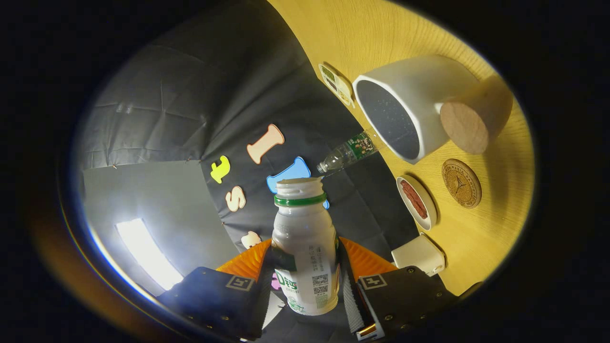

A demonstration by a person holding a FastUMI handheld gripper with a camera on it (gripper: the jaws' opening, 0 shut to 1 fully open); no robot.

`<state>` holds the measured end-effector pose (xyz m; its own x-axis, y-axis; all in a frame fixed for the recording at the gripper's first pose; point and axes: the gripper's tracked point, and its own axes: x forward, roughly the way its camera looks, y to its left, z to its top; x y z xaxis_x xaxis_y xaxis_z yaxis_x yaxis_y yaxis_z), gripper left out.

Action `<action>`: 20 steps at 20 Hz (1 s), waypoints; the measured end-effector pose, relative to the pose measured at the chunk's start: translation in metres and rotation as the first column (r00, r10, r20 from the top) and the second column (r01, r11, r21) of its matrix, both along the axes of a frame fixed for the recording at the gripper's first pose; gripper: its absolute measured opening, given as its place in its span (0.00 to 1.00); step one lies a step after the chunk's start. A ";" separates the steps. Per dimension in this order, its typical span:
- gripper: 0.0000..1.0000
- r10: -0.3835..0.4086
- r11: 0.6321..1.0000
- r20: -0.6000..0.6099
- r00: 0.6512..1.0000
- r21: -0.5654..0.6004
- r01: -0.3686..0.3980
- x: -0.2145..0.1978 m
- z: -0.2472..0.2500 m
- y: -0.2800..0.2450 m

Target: Take the bottle from table, then pour the juice into the cup, finally place the bottle on the coaster

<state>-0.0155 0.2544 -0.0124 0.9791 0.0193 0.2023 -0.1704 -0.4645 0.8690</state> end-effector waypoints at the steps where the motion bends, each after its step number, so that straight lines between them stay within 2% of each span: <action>1: 0.65 -0.002 1.000 0.001 1.000 0.005 0.002 0.000 0.000 0.000; 11: 0.65 -0.014 0.999 0.005 1.000 0.035 0.014 -0.001 0.002 -0.001; 14: 0.65 -0.013 1.000 0.005 1.000 0.007 0.013 0.000 0.002 0.001; 16: 0.65 -0.002 0.991 -0.025 1.000 -0.130 -0.002 0.002 -0.006 0.008; 17: 0.65 -0.001 0.976 -0.047 0.999 -0.217 -0.009 0.003 -0.012 0.010; 18: 0.65 -0.005 0.953 -0.065 0.998 -0.301 -0.015 0.004 -0.015 0.011; 20: 0.65 -0.021 0.882 -0.096 0.995 -0.470 -0.026 0.006 -0.027 0.009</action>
<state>-0.0099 0.2636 -0.0398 0.9930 0.0915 0.0745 -0.0751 0.0030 0.9972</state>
